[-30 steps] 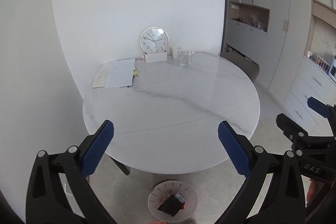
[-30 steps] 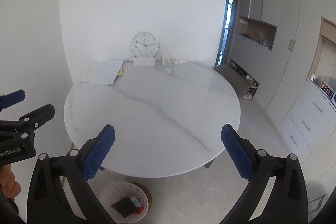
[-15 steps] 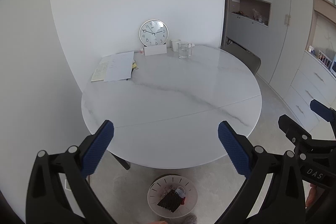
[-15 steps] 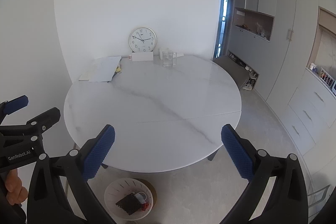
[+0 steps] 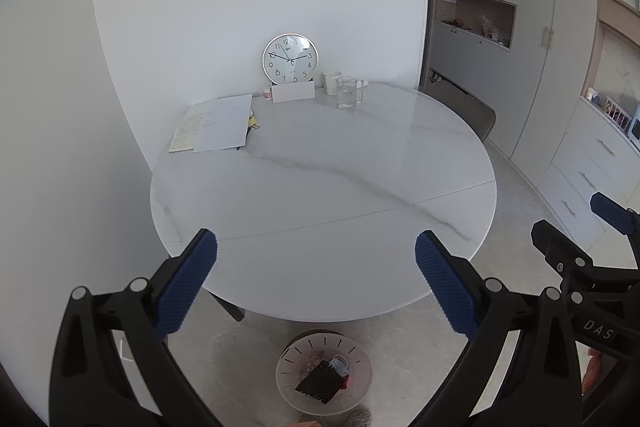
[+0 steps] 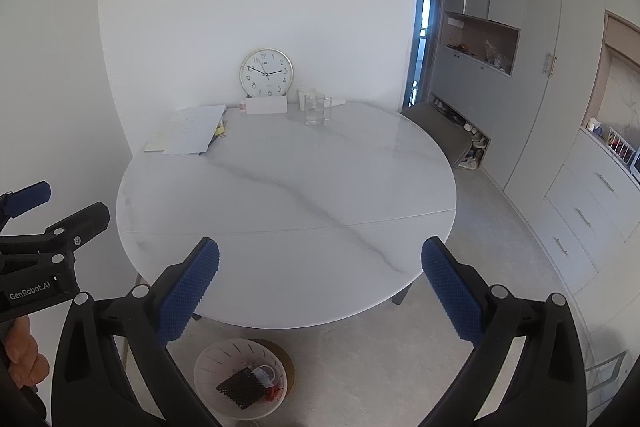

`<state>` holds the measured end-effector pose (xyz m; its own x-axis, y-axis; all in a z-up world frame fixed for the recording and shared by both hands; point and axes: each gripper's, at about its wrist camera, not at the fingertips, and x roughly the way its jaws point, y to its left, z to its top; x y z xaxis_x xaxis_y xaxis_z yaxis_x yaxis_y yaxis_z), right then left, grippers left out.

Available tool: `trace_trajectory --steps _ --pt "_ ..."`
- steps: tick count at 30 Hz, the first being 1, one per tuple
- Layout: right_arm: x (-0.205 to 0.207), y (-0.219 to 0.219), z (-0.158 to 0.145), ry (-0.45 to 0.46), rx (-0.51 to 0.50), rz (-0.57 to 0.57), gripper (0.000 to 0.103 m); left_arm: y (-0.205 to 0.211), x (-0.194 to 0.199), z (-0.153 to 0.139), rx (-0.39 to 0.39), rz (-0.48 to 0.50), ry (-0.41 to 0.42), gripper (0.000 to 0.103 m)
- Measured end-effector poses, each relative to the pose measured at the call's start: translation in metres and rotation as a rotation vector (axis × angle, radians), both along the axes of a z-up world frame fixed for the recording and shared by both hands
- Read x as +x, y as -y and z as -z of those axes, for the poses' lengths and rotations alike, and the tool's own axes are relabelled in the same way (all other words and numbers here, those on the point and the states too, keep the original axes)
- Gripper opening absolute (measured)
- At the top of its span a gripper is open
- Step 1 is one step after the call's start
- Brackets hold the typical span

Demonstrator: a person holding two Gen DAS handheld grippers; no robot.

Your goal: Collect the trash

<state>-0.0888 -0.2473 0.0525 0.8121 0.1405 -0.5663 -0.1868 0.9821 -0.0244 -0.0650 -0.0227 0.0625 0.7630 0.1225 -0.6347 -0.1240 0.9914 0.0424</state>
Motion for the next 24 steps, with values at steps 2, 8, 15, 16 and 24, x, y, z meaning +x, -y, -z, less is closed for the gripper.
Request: trace_trajectory --steps 2,8,15,16,24 --pt "-0.0002 -0.0001 0.0007 -0.003 -0.001 -0.001 0.101 0.0007 0.0002 -0.0003 0.0 0.003 0.0 0.095" --pt "0.0006 0.0006 0.0018 -0.008 0.002 -0.003 0.101 0.0006 -0.0007 0.0 -0.002 0.001 -0.002 0.095" --pt "0.0004 -0.0004 0.004 -0.017 -0.001 -0.001 0.101 0.0018 -0.001 0.0002 -0.007 0.002 -0.01 0.095" --pt "0.0005 -0.0003 0.0039 -0.017 0.001 -0.002 0.101 0.0015 -0.001 -0.0003 -0.006 0.002 -0.01 0.095" --pt "0.001 -0.0001 0.0045 -0.017 -0.003 -0.001 0.1 0.0006 -0.0032 -0.0005 -0.016 0.003 -0.009 0.095"
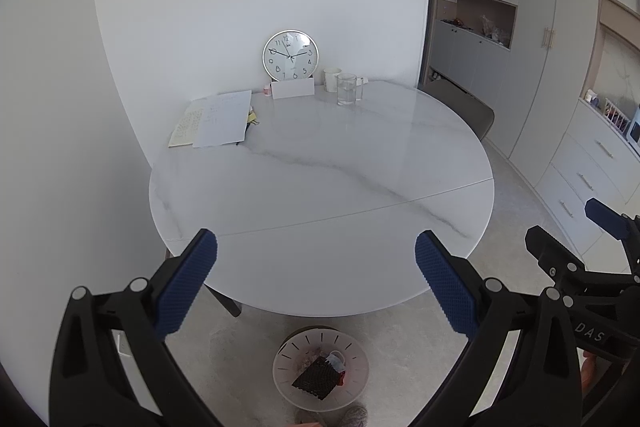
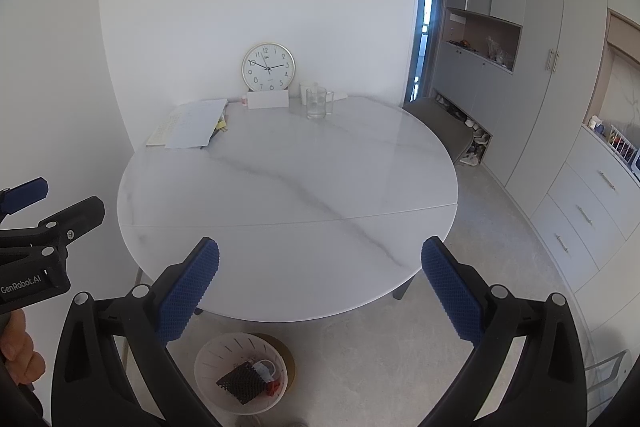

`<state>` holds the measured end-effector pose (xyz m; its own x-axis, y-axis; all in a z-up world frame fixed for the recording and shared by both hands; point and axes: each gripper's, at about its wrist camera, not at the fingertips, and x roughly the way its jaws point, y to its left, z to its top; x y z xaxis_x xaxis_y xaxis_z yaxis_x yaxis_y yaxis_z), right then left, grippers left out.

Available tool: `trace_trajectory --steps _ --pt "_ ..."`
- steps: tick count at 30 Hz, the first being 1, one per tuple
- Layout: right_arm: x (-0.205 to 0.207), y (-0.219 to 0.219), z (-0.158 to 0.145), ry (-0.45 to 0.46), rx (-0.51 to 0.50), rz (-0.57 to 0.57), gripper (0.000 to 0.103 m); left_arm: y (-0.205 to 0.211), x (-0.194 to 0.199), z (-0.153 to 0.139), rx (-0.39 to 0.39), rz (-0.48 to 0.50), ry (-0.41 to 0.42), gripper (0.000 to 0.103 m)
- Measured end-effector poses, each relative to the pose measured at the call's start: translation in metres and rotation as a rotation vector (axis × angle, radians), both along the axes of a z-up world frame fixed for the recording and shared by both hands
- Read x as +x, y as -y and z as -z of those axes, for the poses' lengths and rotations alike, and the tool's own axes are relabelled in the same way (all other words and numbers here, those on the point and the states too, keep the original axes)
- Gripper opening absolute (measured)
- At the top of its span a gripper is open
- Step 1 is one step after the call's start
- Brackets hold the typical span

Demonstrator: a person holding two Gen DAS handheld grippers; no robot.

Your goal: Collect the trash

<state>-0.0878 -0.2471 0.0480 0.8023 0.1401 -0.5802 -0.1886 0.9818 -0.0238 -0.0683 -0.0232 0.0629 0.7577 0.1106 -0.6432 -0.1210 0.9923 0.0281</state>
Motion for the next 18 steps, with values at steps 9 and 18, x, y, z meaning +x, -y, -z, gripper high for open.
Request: trace_trajectory --steps 9,18 --pt "-0.0032 -0.0006 0.005 -0.008 -0.005 0.004 0.101 -0.0003 -0.0013 0.0035 -0.002 -0.003 0.004 0.095" --pt "-0.0042 -0.0016 0.0096 -0.023 -0.006 0.005 0.101 0.0 0.0006 0.0068 0.017 -0.01 0.002 0.095"
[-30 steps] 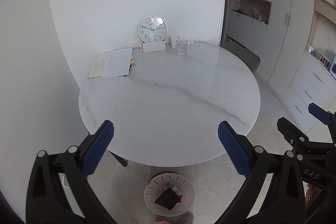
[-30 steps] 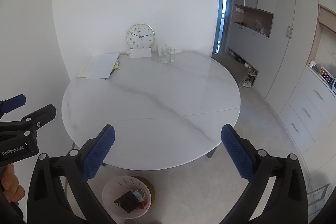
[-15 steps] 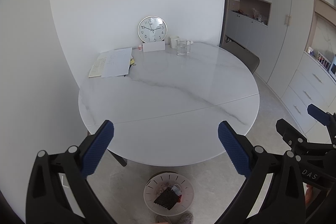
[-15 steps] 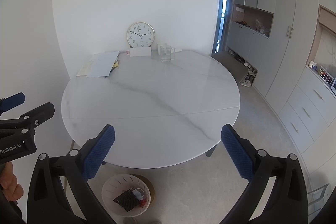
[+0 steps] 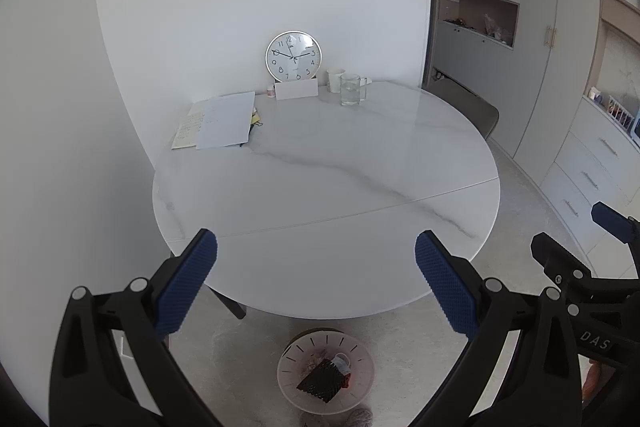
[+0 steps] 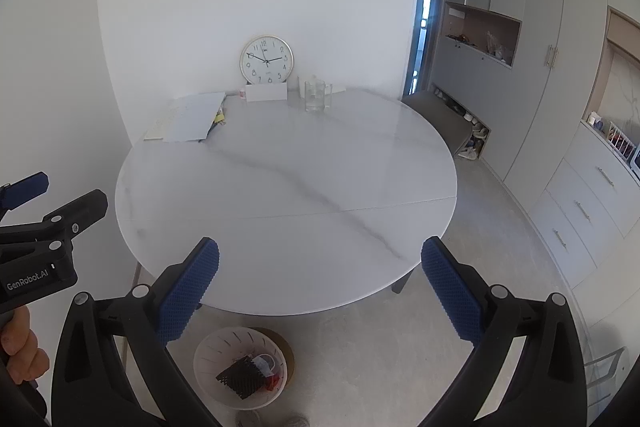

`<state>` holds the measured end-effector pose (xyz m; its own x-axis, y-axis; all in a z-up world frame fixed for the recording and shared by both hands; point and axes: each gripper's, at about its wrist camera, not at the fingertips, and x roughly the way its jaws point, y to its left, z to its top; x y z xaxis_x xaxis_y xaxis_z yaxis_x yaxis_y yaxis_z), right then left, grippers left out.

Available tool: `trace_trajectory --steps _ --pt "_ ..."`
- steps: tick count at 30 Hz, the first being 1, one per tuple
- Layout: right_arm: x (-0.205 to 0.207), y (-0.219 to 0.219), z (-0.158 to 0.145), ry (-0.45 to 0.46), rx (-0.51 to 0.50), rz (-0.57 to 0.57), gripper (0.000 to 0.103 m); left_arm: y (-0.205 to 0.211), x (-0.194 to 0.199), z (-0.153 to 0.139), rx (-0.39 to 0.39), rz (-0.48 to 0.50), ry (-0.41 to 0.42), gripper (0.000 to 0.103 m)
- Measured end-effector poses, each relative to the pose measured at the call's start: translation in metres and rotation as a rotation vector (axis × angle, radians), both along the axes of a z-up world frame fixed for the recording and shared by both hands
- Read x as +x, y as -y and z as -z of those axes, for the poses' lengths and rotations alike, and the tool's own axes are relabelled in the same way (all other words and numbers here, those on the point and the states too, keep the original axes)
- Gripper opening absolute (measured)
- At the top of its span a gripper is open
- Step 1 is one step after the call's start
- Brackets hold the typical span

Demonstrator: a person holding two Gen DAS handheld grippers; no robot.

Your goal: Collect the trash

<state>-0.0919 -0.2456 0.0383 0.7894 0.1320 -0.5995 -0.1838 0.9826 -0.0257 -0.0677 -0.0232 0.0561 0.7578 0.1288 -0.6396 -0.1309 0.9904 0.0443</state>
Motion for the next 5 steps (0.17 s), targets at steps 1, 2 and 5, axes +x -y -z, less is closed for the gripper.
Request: trace_trajectory --steps 1,2,5 --pt "0.0004 -0.0001 0.0002 -0.001 -0.001 0.0 0.101 -0.0004 0.0002 -0.0001 -0.004 0.0 -0.002 0.095" --pt "0.0003 -0.0003 0.0006 -0.002 -0.002 0.0 0.101 -0.0011 0.0003 -0.0002 -0.005 -0.001 -0.002 0.095" --pt "0.0003 -0.0007 0.0011 -0.005 -0.002 0.0 0.101 -0.002 0.0014 -0.0003 -0.001 -0.003 -0.004 0.095"
